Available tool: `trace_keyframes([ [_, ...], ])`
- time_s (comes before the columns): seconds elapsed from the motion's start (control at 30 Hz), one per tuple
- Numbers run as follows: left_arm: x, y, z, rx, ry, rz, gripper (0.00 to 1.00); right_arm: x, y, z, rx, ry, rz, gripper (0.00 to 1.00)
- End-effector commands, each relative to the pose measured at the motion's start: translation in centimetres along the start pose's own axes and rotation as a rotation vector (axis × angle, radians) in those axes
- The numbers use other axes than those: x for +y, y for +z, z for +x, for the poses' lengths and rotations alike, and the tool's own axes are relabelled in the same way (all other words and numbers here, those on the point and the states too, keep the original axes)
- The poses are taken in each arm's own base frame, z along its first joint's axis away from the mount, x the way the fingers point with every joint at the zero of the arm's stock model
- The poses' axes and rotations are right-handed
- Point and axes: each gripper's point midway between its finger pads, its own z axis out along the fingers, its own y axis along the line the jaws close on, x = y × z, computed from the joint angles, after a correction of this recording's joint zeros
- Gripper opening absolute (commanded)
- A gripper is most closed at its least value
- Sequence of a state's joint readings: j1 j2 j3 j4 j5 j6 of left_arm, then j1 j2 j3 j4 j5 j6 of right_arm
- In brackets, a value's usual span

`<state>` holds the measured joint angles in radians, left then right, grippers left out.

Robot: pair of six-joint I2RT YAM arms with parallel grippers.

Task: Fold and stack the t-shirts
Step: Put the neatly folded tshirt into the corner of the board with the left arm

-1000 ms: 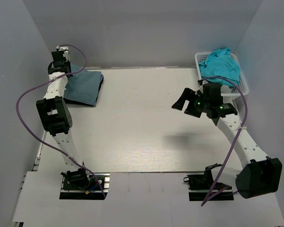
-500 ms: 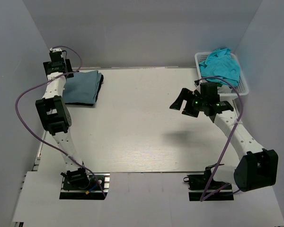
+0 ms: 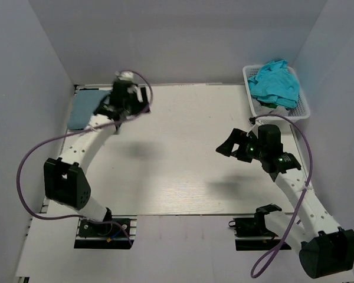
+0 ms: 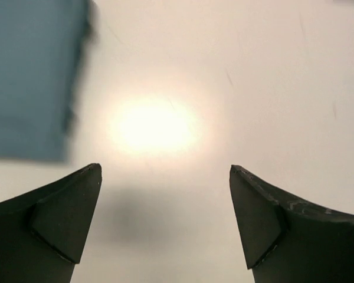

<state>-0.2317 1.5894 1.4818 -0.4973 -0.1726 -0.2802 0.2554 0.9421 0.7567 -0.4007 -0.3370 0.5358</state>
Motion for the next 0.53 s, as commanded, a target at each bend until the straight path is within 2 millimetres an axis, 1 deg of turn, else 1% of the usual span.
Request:
trace_keyframes([
  [0.0,-5.6,-2.9,9.5,0.159,-0.001,0.134,0.99,-1.4,-1.2,1.4,-0.026,-0.031,0.041,0.91],
  [0.03,-6.1,-4.2,10.4,0.161,0.01,0.142,0.99,-1.6,-1.4,1.6,-0.034,-0.031,0.047,0.91],
  [0.07,-5.6,-5.0,13.5,0.237,0.016,0.111,0.99,-1.5,-1.8,1.9,-0.05,-0.048,0.035,0.91],
  [0.1,-6.6,-6.1,15.3,0.269,0.041,0.128,0.99,-2.4,-1.8,3.0,-0.052,-0.051,0.044,0.91],
  [0.13,-6.6,-7.5,16.8,0.295,0.021,0.141,0.99,-2.5,-2.2,3.2,-0.073,-0.052,0.043,0.91],
  [0.17,-6.7,-8.3,17.4,0.297,0.013,0.154,0.99,-2.5,-2.4,3.0,-0.105,-0.066,0.039,0.91],
  [0.2,-7.5,-9.3,18.2,0.3,0.013,0.196,0.99,-3.6,-2.0,4.3,-0.085,-0.053,0.057,0.91],
  [0.23,-7.3,-10.0,19.5,0.314,-0.005,0.208,0.99,-3.4,-2.2,4.2,-0.11,-0.062,0.045,0.91],
  [0.27,-7.9,-11.1,18.1,0.245,-0.027,0.26,0.99,-3.6,-2.1,4.4,-0.123,-0.062,0.039,0.91],
  [0.33,-8.1,-12.2,18.1,0.217,-0.033,0.289,0.99,-3.6,-1.9,4.3,-0.147,-0.06,0.023,0.91],
  [0.37,-7.7,-12.4,18.0,0.204,-0.036,0.285,0.99,-3.5,-1.9,4.2,-0.158,-0.067,0.013,0.91],
  [0.4,-7.5,-12.8,17.3,0.167,-0.041,0.278,0.99,-3.4,-1.8,4.3,-0.156,-0.068,0.007,0.91],
  [0.43,-7.3,-13.1,17.4,0.167,-0.033,0.269,0.99,-3.4,-1.7,4.0,-0.166,-0.072,0.008,0.91],
  [0.47,-6.9,-13.1,17.0,0.146,-0.024,0.255,0.99,-3.4,-1.6,4.0,-0.159,-0.09,0.005,0.91],
  [0.5,-6.4,-13.1,17.4,0.157,-0.015,0.23,0.99,-2.9,-1.7,3.9,-0.155,-0.107,-0.018,0.91],
])
